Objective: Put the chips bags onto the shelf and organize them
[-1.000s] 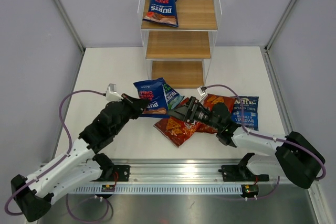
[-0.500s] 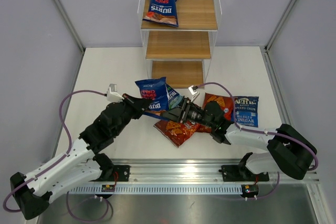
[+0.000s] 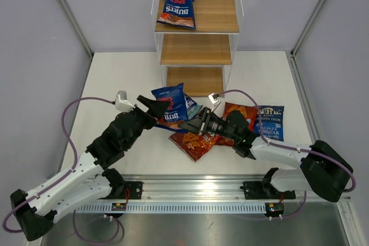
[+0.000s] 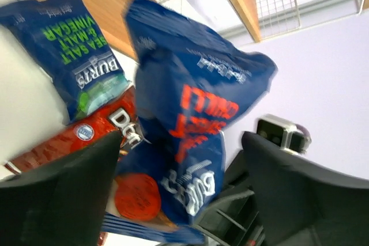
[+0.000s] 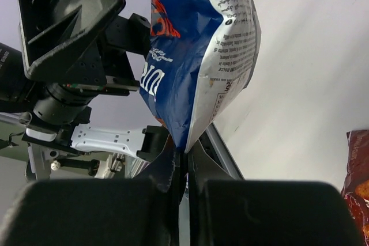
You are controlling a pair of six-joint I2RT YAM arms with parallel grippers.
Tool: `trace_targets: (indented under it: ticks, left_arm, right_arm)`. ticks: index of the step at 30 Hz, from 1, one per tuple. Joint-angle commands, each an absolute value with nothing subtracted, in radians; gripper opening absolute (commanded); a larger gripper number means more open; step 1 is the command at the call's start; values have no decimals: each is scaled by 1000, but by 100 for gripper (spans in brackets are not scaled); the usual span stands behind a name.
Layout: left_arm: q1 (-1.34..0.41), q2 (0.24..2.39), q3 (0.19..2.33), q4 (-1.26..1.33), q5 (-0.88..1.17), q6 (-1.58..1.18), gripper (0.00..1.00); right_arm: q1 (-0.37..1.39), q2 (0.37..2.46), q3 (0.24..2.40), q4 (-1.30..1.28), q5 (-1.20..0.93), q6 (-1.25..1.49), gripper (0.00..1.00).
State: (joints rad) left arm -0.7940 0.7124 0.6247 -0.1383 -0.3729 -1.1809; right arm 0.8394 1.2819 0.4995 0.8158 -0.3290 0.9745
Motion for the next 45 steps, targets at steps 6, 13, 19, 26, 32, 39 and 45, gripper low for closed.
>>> trace_targets:
  ticks: [6,13,19,26,32,39,45]
  left_arm:
    - [-798,683,859,-322,-635,-904,99]
    - [-796,618,1043,-616,-811,-671,99]
    - [-796,585,1080,-758,-807,-615,99]
    - [-796,542,1013,-822,-767,-595,99]
    - [-796,514,966,-851,-695,-558,99]
    - [-796,404,908,-864,-676,-512,99]
    - [-798,377,879,-855,-649,-491,99]
  right_arm:
    - [847,1065,583,640,-269,868,0]
    - [838,907,823,198,-161,736,0]
    - [709,986,1305,-295,-219,565,0]
    - [419,1343,1840,-547,-403,532,0]
    - [377,1701,2446,-845,-366,434,0]
    - [261,1870,2626,-850,-446,526,0]
    - [239,2012,2767,-899,-584,555,0]
